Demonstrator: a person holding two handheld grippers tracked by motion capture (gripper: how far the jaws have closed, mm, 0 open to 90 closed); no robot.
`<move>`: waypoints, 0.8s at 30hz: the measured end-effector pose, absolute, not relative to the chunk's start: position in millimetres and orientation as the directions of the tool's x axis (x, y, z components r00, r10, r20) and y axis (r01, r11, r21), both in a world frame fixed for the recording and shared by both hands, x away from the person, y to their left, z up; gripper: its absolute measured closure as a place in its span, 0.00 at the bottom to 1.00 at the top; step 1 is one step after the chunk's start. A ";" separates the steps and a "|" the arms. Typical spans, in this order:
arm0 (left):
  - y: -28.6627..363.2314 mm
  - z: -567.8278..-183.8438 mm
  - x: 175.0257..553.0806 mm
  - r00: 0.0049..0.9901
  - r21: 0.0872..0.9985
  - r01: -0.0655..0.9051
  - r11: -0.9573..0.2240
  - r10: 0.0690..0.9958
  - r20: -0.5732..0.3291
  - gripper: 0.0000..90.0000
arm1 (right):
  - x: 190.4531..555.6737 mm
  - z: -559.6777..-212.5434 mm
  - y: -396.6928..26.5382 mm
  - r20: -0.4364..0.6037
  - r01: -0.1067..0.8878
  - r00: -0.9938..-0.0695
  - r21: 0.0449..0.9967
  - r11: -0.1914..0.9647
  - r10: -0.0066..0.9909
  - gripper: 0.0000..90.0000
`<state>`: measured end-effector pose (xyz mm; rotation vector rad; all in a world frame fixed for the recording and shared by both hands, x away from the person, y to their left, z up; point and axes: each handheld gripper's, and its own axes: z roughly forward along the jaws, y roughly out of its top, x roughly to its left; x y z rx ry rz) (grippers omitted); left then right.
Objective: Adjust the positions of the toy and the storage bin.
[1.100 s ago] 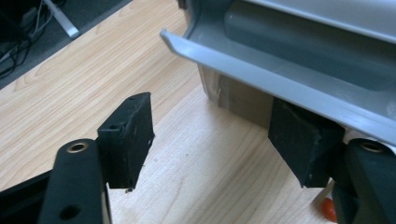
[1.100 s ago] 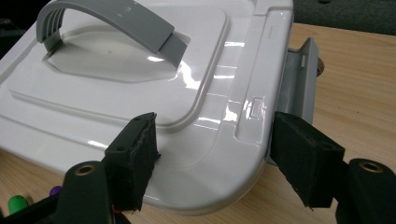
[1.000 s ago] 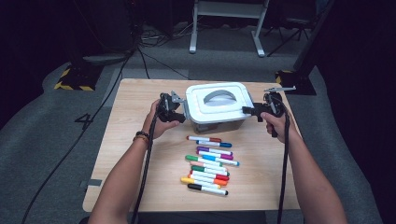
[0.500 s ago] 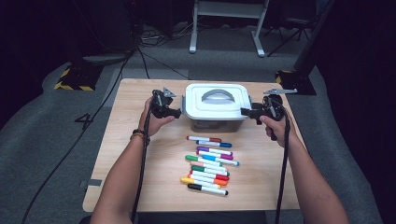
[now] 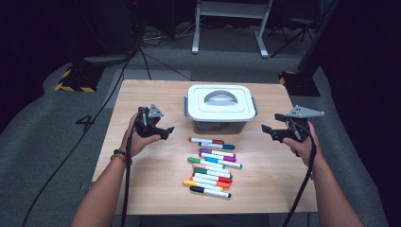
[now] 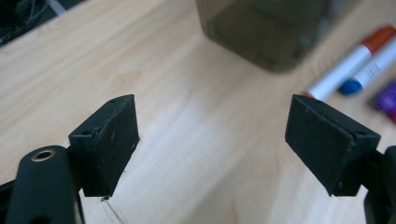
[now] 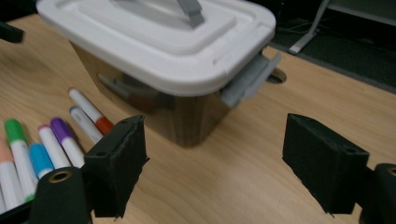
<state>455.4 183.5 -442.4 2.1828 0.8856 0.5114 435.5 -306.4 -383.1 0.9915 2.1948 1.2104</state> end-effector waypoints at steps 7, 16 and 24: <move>190.4 -460.4 422.5 0.742 0.714 0.435 -0.549 0.668 0.062 0.20 | 421.4 -428.4 -320.6 -0.050 0.413 -0.652 0.813 0.409 0.757 0.22; 182.1 -489.4 389.1 0.803 0.637 0.437 -0.636 0.594 0.042 0.19 | 417.9 -470.8 -322.3 -0.040 0.471 -0.666 0.752 0.461 0.745 0.22; 182.9 -500.1 380.7 0.814 0.659 0.450 -0.603 0.581 -0.023 0.18 | 420.8 -487.4 -320.8 -0.016 0.478 -0.679 0.749 0.458 0.734 0.26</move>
